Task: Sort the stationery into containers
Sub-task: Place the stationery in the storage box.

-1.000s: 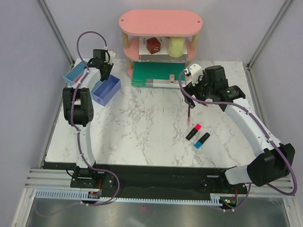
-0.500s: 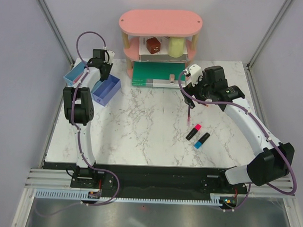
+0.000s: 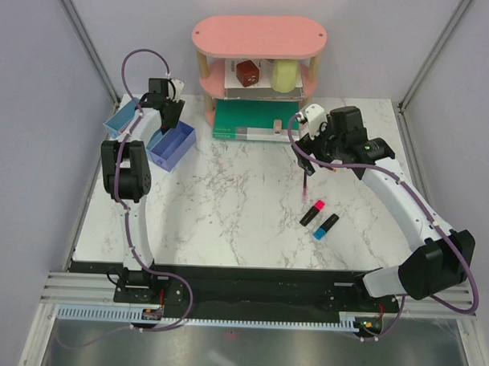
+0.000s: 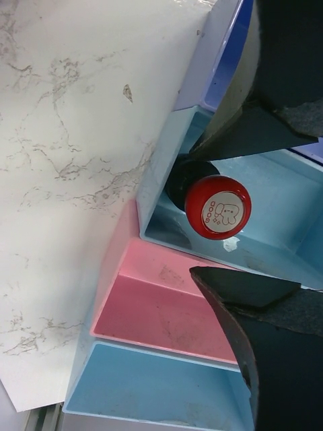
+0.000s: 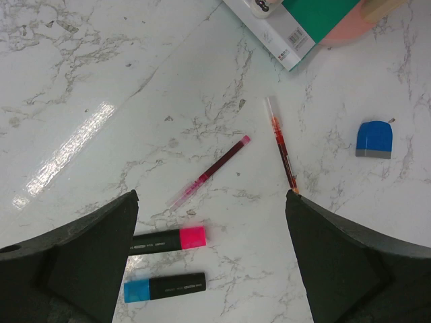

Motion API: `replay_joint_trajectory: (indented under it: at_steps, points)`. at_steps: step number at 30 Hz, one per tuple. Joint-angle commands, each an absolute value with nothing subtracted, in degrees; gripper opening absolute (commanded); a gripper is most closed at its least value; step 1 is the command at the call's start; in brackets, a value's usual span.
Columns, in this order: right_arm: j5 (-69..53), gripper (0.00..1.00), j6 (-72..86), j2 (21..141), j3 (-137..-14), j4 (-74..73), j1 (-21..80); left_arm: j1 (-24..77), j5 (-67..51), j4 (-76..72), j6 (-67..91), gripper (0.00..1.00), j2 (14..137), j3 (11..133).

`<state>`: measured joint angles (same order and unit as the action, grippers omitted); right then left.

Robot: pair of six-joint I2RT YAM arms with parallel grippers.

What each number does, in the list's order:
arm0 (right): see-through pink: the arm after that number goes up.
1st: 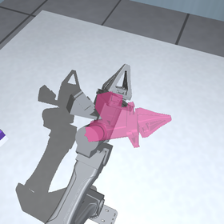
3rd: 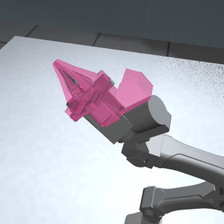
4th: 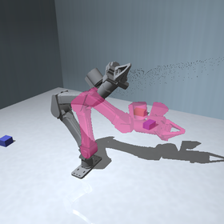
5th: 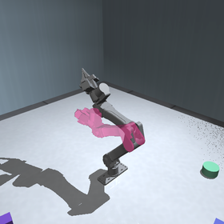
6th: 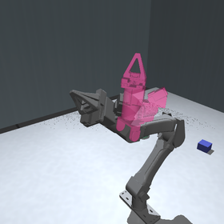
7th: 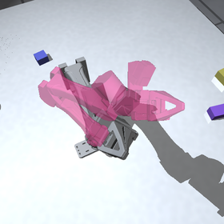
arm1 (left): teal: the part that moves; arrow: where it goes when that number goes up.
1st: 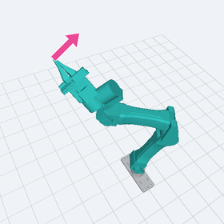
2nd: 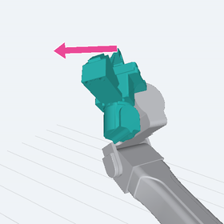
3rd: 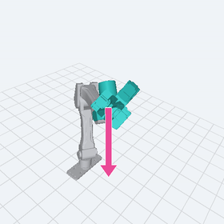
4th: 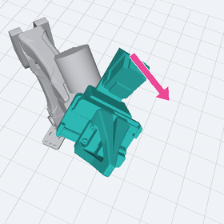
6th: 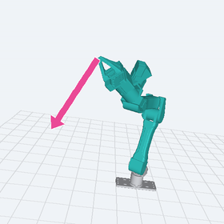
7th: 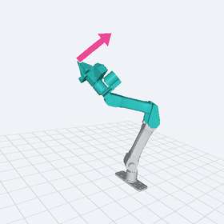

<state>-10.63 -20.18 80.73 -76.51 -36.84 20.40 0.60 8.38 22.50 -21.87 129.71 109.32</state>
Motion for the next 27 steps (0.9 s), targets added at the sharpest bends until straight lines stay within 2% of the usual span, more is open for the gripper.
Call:
replay_joint_trajectory:
  at_steps: [1, 8, 18, 27]
  points:
    - [-10.99, 0.98, -19.86, 80.68, -76.55, -35.51, 20.21, 1.14, 5.54, 23.12, -21.09, 0.71, 124.64, 106.27]
    - [-11.25, 0.98, -19.86, 80.77, -76.55, -35.25, 20.21, 1.40, -1.31, 21.09, -21.62, 0.71, 115.67, 97.13]
    - [-10.64, 0.98, -20.21, 79.46, -76.03, -35.51, 20.13, 1.76, -3.43, 21.53, -22.94, 0.71, 108.11, 87.73]
    - [-10.64, 0.98, -20.30, 79.01, -75.85, -35.51, 20.13, 1.76, -9.22, 23.81, -30.41, 0.61, 102.05, 77.87]
